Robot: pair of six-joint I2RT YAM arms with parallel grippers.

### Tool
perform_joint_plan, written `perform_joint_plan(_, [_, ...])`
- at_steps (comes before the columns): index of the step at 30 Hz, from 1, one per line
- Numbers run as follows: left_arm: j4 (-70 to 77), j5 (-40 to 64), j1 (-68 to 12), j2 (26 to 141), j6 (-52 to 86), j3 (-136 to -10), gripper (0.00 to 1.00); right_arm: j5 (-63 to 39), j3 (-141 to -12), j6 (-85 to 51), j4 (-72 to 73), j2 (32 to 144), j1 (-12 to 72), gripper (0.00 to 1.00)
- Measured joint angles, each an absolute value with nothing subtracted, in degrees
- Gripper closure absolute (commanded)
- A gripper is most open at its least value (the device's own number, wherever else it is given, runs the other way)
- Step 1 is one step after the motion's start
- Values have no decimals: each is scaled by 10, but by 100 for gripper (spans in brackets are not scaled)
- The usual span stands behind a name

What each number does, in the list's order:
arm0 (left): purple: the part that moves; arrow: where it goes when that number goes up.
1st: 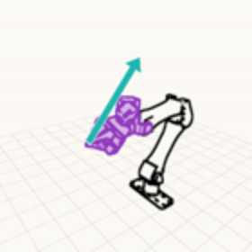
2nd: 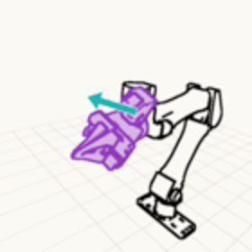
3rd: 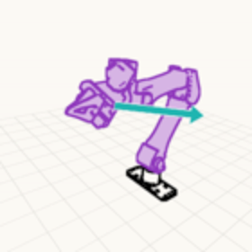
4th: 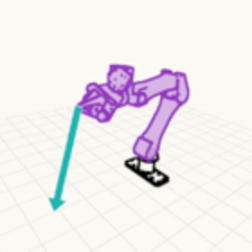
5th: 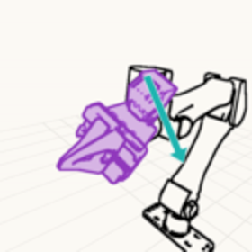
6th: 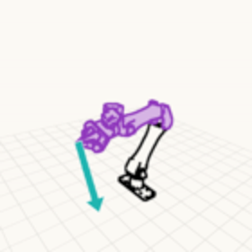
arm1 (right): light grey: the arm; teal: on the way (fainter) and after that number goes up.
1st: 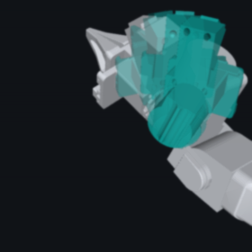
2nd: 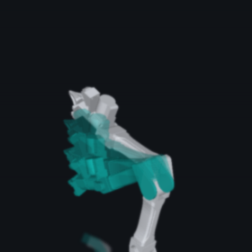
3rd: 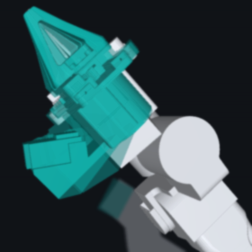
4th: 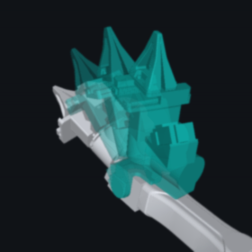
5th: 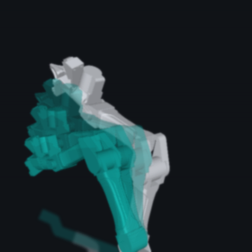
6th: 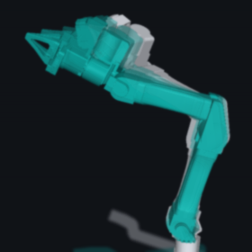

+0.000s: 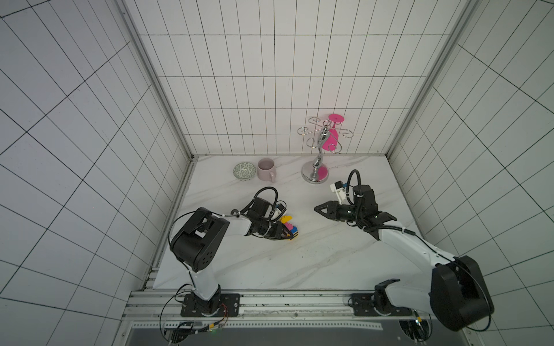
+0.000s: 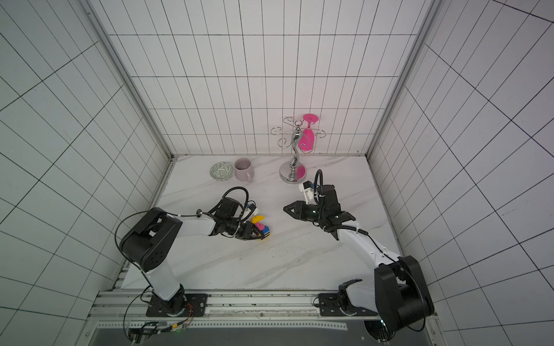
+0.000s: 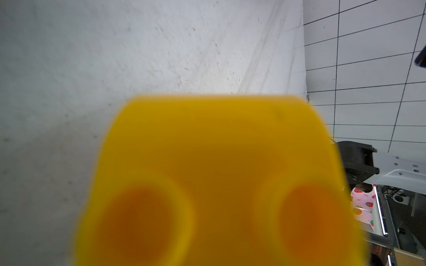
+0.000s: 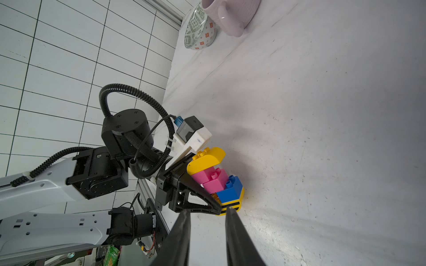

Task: Assemble the letter s with lego
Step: Adjust the lego brick at the center of the board.

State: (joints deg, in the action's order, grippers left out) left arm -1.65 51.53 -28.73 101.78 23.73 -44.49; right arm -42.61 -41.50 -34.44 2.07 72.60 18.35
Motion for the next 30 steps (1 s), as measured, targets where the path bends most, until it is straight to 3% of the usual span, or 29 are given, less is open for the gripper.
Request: perform_joint_plan(30, [-51,605,-232,1084,314,-488,73,-456,-461,-329,-23,772,180,72])
